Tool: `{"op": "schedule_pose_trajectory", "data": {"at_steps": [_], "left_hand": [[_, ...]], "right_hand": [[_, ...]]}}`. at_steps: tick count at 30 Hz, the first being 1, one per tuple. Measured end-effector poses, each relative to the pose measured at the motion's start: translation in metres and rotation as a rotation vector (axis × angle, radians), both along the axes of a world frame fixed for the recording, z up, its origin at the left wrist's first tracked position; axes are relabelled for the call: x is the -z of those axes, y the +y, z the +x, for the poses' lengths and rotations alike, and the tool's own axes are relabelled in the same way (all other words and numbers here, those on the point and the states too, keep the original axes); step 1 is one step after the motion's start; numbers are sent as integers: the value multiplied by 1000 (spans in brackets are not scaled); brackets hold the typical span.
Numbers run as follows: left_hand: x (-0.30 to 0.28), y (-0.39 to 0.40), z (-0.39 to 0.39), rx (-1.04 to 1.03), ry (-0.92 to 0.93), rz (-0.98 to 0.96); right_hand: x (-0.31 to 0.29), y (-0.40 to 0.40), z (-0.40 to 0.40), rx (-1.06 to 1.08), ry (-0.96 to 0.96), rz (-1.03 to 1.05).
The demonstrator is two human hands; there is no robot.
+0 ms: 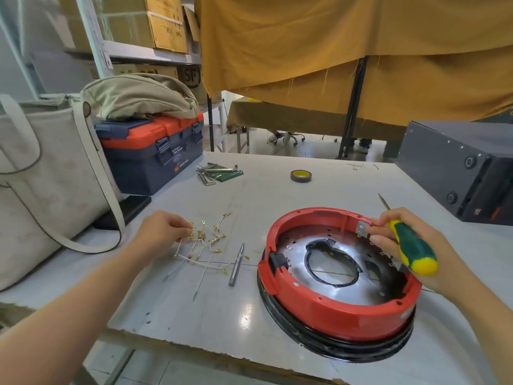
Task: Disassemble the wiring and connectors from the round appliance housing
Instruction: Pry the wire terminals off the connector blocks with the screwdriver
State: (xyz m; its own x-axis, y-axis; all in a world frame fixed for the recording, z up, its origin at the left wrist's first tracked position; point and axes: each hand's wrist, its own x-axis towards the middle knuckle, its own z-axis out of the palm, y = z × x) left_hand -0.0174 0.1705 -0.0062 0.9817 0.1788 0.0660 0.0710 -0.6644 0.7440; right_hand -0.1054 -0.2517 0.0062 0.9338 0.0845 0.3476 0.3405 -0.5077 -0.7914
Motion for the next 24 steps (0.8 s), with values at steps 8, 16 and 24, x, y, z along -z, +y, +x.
{"op": "schedule_pose_trajectory", "data": {"at_steps": [8, 16, 24], "left_hand": [[9, 2, 12, 1, 2, 231], [-14, -57, -3, 191, -264, 318], [-39, -151, -26, 539, -299, 209]], "right_hand": [[0, 9, 2, -51, -55, 148], [3, 7, 6, -19, -54, 87], [-17, -5, 6, -70, 117, 293]]}}
